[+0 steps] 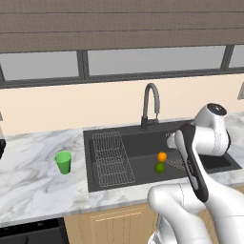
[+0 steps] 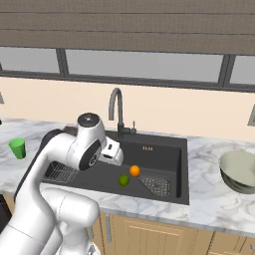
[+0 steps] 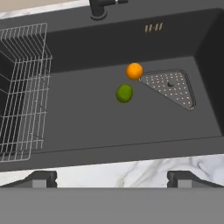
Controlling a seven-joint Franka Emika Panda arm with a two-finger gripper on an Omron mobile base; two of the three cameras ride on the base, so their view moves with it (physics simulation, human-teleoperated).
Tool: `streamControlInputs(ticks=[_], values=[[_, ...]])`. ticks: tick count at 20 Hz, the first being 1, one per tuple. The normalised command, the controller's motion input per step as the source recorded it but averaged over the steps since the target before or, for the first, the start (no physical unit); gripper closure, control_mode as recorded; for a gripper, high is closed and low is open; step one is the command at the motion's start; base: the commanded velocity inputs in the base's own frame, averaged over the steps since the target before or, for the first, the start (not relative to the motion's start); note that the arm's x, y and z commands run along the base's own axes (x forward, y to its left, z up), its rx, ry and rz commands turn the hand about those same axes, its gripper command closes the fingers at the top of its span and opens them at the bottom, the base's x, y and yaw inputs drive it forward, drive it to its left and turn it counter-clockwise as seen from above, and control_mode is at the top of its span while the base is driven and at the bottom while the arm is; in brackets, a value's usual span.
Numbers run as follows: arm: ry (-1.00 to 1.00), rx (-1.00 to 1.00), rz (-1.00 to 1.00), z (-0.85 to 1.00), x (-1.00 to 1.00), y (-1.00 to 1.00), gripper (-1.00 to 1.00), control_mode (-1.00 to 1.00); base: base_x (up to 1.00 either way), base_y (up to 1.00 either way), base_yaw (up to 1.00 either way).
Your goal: Remove the orange and lime from the sink. Then move the bowl and cup from the counter to the sink for washing.
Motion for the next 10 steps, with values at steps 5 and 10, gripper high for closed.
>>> streamControlInputs(ticks=[5,10], values=[[0.00,0.00,0.00,-0.23,0.00,-0.01,-1.00,-1.00,0.00,0.00,0.00],[0.01,0.00,0.00,-0.22,0.00,-0.01,-1.00,-1.00,0.00,0.00,0.00]])
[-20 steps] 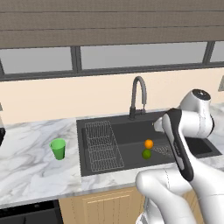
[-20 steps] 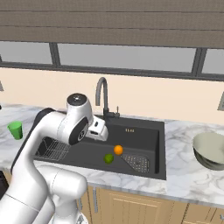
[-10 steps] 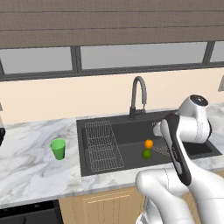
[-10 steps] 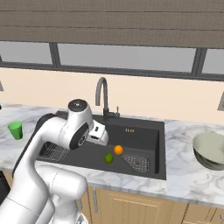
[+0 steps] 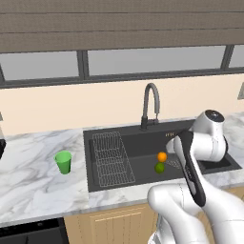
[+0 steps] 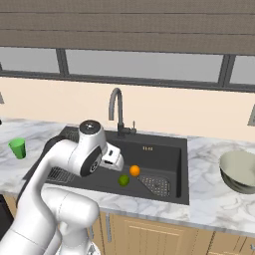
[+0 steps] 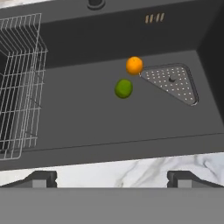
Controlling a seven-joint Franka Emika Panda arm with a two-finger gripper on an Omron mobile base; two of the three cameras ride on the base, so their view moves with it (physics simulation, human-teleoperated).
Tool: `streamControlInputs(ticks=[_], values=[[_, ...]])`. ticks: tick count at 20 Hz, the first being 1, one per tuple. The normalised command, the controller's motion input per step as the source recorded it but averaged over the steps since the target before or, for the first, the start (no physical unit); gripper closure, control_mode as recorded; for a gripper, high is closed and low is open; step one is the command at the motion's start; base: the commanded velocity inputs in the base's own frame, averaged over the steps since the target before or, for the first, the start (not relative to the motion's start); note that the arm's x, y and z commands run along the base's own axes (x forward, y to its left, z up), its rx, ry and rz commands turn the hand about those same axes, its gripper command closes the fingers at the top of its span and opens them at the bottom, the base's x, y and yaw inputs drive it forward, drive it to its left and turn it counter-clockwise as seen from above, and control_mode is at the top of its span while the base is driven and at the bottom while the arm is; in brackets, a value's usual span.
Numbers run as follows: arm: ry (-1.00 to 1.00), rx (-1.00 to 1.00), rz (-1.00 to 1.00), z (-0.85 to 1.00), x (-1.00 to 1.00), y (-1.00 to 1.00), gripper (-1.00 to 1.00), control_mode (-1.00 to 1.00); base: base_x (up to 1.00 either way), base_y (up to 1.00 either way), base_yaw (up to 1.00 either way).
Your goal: Remove the orange and lime from the sink. Then move the bowl and cup from the counter to the sink for washing.
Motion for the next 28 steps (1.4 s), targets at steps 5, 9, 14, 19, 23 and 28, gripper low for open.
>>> streamControlInputs(ticks=[5,9,14,19,23,28], values=[[0.00,-0.02,0.00,-0.22,0.01,0.00,-1.00,-1.00,0.00,0.00,0.00],[0.00,-0.05,0.00,-0.21,0.03,0.00,-1.00,-1.00,0.00,0.00,0.00],[0.00,-0.05,0.00,-0.20,0.08,0.00,-1.00,-1.00,0.00,0.00,0.00],[0.00,-0.04,0.00,-0.17,0.14,0.00,-1.00,-1.00,0.00,0.00,0.00],[0.00,0.00,0.00,-0.14,0.15,0.00,-1.00,-1.00,0.00,0.00,0.00],[0.00,0.00,0.00,-0.15,0.16,0.00,-1.00,-1.00,0.00,0.00,0.00]])
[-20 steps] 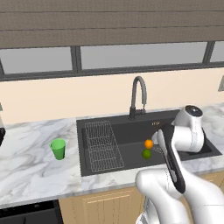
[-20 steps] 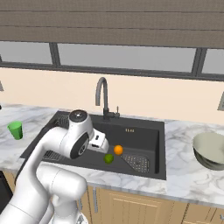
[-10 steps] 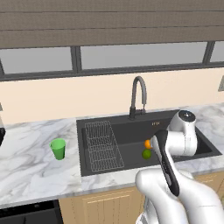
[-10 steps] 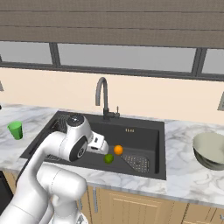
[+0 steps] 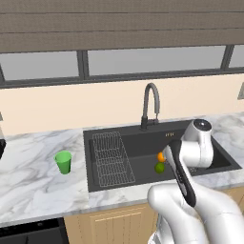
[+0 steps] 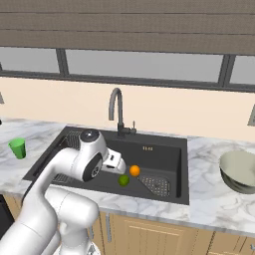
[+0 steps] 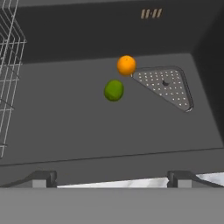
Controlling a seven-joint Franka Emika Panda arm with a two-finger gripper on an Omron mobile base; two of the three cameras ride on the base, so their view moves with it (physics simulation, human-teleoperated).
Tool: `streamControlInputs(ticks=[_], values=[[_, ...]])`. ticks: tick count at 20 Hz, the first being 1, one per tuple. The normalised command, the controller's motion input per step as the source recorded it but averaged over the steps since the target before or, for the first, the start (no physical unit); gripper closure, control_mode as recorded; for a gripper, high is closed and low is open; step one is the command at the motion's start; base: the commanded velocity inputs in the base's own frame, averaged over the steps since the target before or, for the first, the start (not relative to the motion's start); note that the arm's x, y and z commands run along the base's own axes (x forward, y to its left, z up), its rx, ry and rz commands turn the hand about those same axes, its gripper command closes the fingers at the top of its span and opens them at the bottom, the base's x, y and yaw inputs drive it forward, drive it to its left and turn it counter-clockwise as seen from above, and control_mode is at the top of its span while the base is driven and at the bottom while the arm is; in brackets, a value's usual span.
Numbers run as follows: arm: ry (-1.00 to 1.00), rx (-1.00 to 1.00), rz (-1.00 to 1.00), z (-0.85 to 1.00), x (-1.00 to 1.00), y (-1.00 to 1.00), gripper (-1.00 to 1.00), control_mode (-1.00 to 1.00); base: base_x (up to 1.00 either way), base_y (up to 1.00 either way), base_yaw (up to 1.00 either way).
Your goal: Remove the orange and lime from the sink. Then move the bowl and cup from the counter to the sink for washing.
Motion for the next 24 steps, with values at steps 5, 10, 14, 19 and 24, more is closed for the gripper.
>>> streamControlInputs(ticks=[5,10,14,19,24], values=[[0.01,0.00,0.00,-0.17,0.15,0.00,-1.00,-1.00,0.00,0.00,0.00],[0.00,0.00,0.00,-0.19,0.13,0.00,-1.00,-1.00,0.00,0.00,0.00],[0.01,0.00,0.00,-0.21,0.14,0.00,-1.00,-1.00,0.00,0.00,0.00],[0.01,0.00,0.00,-0.22,0.16,0.00,-1.00,-1.00,0.00,0.00,0.00],[0.00,0.00,0.00,-0.23,0.15,0.00,-1.00,-1.00,0.00,0.00,0.00]])
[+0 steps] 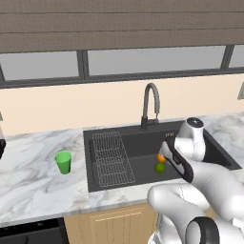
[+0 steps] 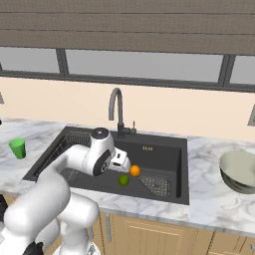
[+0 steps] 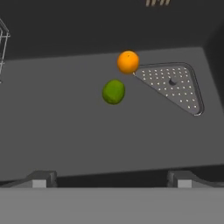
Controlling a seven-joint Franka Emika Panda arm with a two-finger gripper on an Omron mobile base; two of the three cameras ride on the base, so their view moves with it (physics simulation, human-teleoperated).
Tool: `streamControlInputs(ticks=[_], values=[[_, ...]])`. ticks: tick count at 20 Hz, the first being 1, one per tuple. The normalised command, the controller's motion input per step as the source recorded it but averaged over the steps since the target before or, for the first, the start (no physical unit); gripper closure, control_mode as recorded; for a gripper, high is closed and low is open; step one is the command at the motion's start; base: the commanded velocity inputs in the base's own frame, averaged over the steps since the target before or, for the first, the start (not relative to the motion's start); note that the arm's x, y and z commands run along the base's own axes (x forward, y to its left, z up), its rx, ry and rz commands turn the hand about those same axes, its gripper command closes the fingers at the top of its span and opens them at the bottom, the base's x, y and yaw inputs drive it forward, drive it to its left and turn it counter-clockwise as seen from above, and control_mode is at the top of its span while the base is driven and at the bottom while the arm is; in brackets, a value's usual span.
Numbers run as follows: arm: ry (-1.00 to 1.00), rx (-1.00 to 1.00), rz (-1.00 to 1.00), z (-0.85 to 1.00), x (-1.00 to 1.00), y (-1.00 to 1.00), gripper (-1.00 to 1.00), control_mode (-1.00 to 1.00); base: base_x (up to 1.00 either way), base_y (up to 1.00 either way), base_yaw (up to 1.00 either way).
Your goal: Remove the orange and lime from the sink. Then move the bowl and cup from the counter to the sink for washing.
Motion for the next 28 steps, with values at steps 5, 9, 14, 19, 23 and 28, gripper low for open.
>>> streamControlInputs(ticks=[5,9,14,19,23,28], values=[[0.01,0.00,0.00,-0.23,0.11,0.00,-1.00,-1.00,0.00,0.00,0.00],[0.02,0.00,0.00,-0.23,0.10,0.00,-1.00,-1.00,0.00,0.00,0.00],[0.03,-0.02,0.00,-0.20,0.09,0.00,-1.00,-1.00,0.00,0.00,0.00],[0.13,-0.01,0.00,-0.20,0.08,0.00,-1.00,-1.00,0.00,0.00,0.00],[0.02,-0.01,0.00,-0.18,0.09,0.02,-1.00,-1.00,0.00,0.00,0.00],[0.00,-0.01,0.00,-0.16,0.11,0.03,-1.00,-1.00,0.00,0.00,0.00]])
